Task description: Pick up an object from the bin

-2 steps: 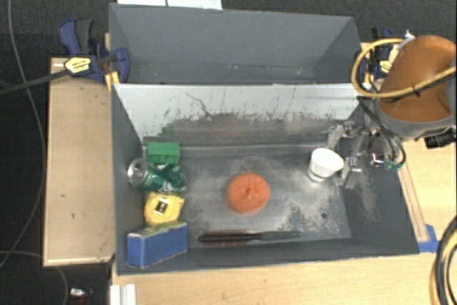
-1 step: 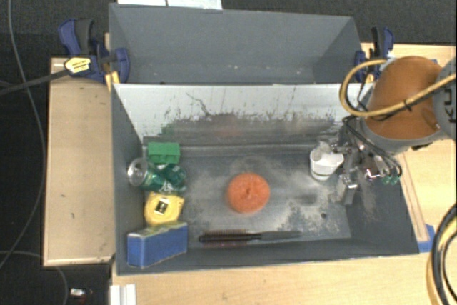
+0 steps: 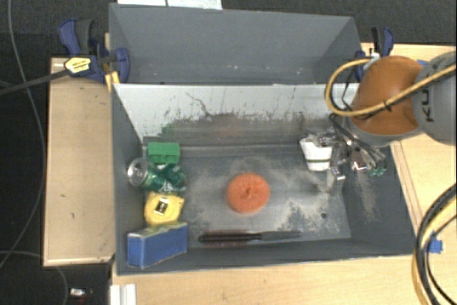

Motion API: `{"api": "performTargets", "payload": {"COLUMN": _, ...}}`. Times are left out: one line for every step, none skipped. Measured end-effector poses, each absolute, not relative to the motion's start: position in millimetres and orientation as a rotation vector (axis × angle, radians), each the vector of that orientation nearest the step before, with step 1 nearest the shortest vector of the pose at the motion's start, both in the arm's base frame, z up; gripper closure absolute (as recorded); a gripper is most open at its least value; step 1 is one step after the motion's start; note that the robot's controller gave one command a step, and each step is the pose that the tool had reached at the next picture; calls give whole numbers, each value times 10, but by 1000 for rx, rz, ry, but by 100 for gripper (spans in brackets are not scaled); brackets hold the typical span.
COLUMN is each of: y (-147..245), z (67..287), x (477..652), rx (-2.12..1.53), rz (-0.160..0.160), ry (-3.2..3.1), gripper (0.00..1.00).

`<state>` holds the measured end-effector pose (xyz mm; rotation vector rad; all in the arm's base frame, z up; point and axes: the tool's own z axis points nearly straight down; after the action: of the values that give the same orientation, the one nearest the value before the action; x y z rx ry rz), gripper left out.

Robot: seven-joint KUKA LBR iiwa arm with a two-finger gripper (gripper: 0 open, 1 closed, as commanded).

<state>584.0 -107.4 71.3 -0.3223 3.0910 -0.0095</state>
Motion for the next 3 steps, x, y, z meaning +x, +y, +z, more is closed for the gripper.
{"api": "performTargets", "payload": {"y": -868, "z": 716, "x": 5710, "rx": -449, "rz": 0, "ry": 3100, "gripper": 100}}
{"api": "performTargets", "payload": {"y": -868, "z": 716, "x": 5710, "rx": -449, "rz": 0, "ry": 3100, "gripper": 100}}
{"api": "performTargets", "payload": {"y": -867, "z": 868, "x": 5710, "rx": -446, "rz": -1, "ry": 3098, "gripper": 100}}
